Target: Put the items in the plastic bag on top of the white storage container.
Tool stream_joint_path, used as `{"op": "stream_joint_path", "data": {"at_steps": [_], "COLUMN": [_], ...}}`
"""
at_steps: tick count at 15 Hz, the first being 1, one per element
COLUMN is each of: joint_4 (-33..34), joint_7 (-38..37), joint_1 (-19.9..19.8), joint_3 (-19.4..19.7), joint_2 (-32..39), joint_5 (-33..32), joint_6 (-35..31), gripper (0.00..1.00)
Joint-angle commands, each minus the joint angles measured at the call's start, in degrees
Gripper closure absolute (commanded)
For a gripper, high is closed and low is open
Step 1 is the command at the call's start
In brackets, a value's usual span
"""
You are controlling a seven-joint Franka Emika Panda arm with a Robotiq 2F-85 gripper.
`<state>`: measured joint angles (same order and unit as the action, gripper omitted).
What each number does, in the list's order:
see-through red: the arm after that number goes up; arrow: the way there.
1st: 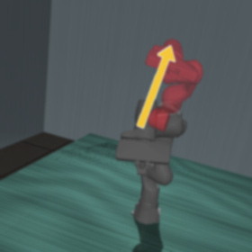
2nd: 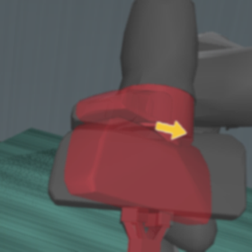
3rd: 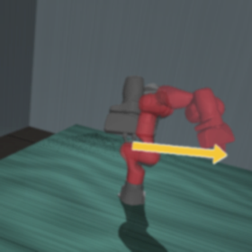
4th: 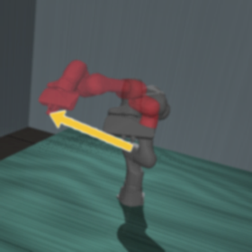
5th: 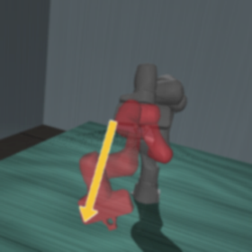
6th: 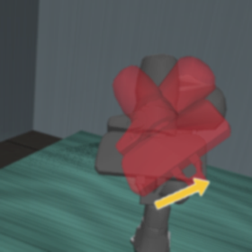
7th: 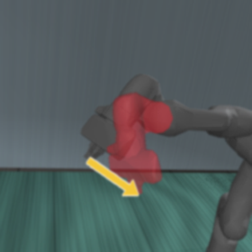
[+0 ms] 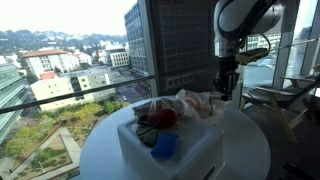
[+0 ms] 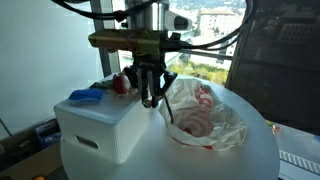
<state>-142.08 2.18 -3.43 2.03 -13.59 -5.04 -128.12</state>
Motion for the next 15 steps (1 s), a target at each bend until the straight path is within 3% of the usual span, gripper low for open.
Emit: {"op": "stream_joint_path", "data": {"at_steps": [1, 4, 7, 12, 15], "joint_4": [2.04, 5.66, 10.16, 16.72, 20.12], "joint_7": [1.88, 6.14, 13.74, 23.71, 29.96], "joint_1": [3.94, 7.24, 8.94, 7.57, 5.79], "joint_3": [-3.88, -5.82, -5.48, -5.74, -6.56], "joint_2": [-2.38, 1.66, 10.72, 23.07, 26.45], "joint_5": [-2.50, -2.09, -1.06, -0.98, 1.11], "joint_6": [2.02, 0.27, -1.81, -2.98, -1.19], "gripper": [0.89, 0.89, 0.89, 0.89, 0.89]}}
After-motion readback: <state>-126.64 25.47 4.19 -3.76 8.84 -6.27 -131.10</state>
